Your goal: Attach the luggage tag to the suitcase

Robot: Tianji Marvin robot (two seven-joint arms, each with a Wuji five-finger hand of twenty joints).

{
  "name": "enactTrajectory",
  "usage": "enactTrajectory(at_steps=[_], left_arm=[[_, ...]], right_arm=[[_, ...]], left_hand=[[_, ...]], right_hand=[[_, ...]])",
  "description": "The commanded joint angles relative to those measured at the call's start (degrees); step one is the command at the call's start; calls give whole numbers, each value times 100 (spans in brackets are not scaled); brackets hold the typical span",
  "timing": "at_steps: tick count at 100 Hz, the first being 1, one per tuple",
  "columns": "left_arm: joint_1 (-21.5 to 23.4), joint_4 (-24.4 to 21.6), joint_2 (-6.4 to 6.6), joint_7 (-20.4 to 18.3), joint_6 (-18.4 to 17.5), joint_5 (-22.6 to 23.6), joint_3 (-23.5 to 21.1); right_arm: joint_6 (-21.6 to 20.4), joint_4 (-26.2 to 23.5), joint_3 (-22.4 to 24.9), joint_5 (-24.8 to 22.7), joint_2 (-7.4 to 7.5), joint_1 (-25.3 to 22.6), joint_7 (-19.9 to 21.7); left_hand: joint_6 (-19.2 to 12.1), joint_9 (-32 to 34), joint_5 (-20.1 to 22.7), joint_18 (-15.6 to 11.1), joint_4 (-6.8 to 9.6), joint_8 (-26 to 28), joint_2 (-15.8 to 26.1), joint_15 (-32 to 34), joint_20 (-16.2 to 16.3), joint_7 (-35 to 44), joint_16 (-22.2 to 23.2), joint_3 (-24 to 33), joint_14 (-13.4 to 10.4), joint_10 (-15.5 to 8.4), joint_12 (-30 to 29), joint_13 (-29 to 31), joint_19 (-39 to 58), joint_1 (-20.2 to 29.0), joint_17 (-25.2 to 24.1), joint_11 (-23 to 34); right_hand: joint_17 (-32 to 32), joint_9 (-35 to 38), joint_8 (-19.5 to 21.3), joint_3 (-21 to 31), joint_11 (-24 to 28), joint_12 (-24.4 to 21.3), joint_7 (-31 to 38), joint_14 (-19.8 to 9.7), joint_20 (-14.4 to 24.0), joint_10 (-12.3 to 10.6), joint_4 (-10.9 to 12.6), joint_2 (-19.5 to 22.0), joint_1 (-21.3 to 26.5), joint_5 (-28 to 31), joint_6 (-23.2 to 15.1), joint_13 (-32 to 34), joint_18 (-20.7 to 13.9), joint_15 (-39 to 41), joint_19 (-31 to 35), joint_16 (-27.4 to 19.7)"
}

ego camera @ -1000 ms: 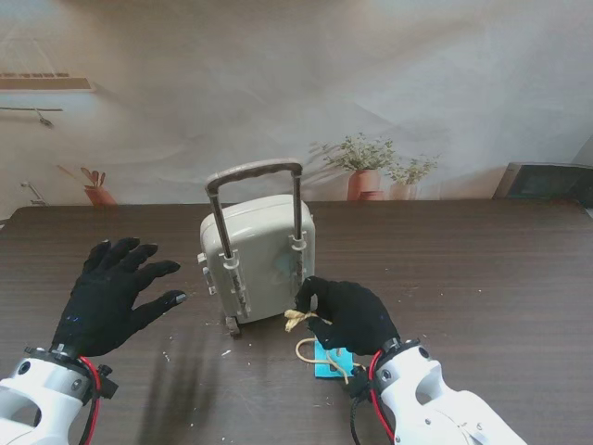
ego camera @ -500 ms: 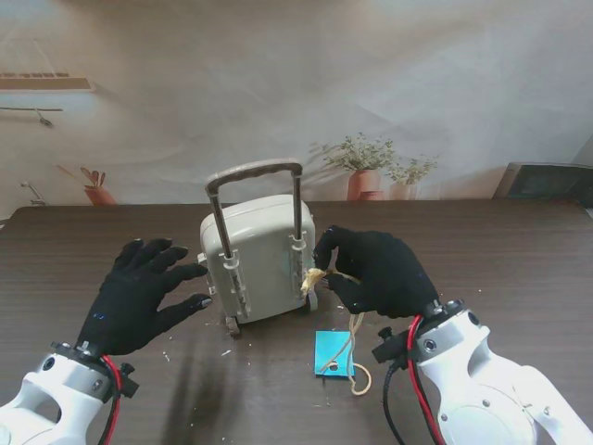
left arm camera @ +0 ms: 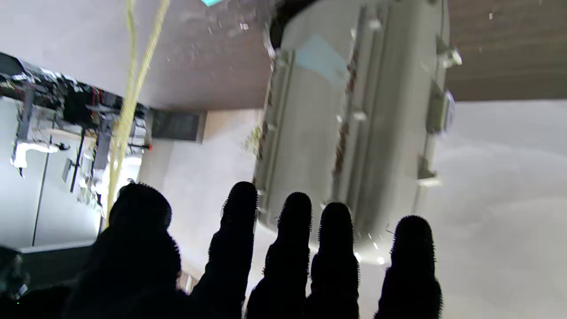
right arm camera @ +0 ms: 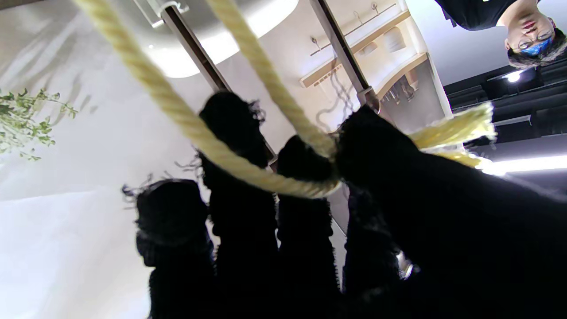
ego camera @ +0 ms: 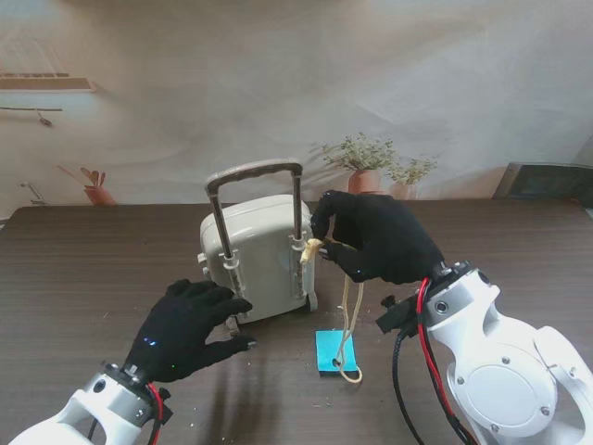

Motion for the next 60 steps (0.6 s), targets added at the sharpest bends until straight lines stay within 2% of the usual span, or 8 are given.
enactTrajectory(at_steps=[1, 14, 16, 24, 26, 28, 42, 60], left_arm=[[-1, -278, 37, -153, 40, 13, 72], [-100, -254, 63, -302, 130, -17, 271], [-121, -249, 67, -327, 152, -30, 307], [-203, -232, 83, -423, 219, -51, 434], [-224, -228, 87, -439, 236, -49, 470], [-245, -224, 91, -454, 254, -47, 506], [-386, -212, 122, -617, 487, 66, 785], [-661, -159, 139, -705, 902, 70, 1229]], right_arm=[[59, -254, -2, -12, 38, 123, 119], [202, -284, -26, 165, 57, 323, 299], [221, -286, -26, 187, 60, 351, 326], [340, -300, -49, 292, 67, 435, 404], [355, -301, -51, 302, 68, 448, 415], [366, -302, -50, 312, 69, 461, 427], [487, -318, -41, 455, 79, 548, 531], [553, -339, -37, 594, 91, 613, 630]], left_hand=[[312, -63, -133, 284, 76, 18, -138, 82, 157, -59, -206, -24, -25, 27, 107, 72, 61, 124, -52, 32], [369, -98, -155, 157, 100, -32, -329, 6, 318, -103, -323, 86, -90, 49, 103, 153, 975, 186, -485, 62], [374, -103, -156, 142, 89, -44, -349, 2, -91, -99, -329, 135, -95, 49, 95, 160, 1554, 174, -685, 69], [375, -70, -125, 111, 91, -44, -410, 30, -218, -76, -320, 178, -83, 39, 103, 232, 2425, 213, -942, 103], [374, -44, -116, 127, 94, -47, -438, 52, -588, -53, -308, 217, -80, 43, 105, 261, 2765, 219, -983, 121], [369, -21, -93, 144, 93, -43, -458, 85, -651, -35, -293, 229, -74, 46, 111, 294, 2940, 228, -992, 138], [371, 200, 115, 255, 109, -4, -601, 442, -295, 115, -127, 306, 33, 95, 148, 600, 3889, 264, -713, 245], [469, 358, 221, 317, 136, -21, -753, 727, -42, 166, -5, 429, 77, 121, 191, 857, 4392, 344, -455, 371]], right_hand=[[-18, 113, -10, 154, -35, 39, 551, 52, -33, 28, 70, 134, 299, 378, -278, 159, 88, -29, 6, -22], [-44, 107, -20, 123, -53, 45, 542, 61, -38, 39, 82, 150, 308, 381, -273, 150, 90, -42, -11, -15], [-52, 107, -20, 122, -54, 46, 542, 60, -39, 39, 84, 152, 309, 381, -273, 148, 88, -44, -16, -14], [-72, 103, -31, 113, -67, 46, 528, 63, -43, 51, 89, 154, 316, 385, -267, 142, 95, -56, -32, -12], [-76, 103, -33, 111, -68, 47, 526, 64, -44, 52, 91, 159, 318, 387, -266, 140, 97, -59, -36, -12], [-79, 103, -34, 107, -70, 48, 524, 63, -44, 52, 91, 163, 319, 388, -265, 134, 98, -64, -39, -12], [-111, 98, -37, 70, -99, 47, 516, 71, -47, 55, 99, 186, 335, 390, -261, 123, 113, -86, -63, -9], [-121, 95, -40, 51, -105, 62, 509, 71, -44, 65, 106, 199, 341, 391, -257, 125, 115, -92, -71, -1]])
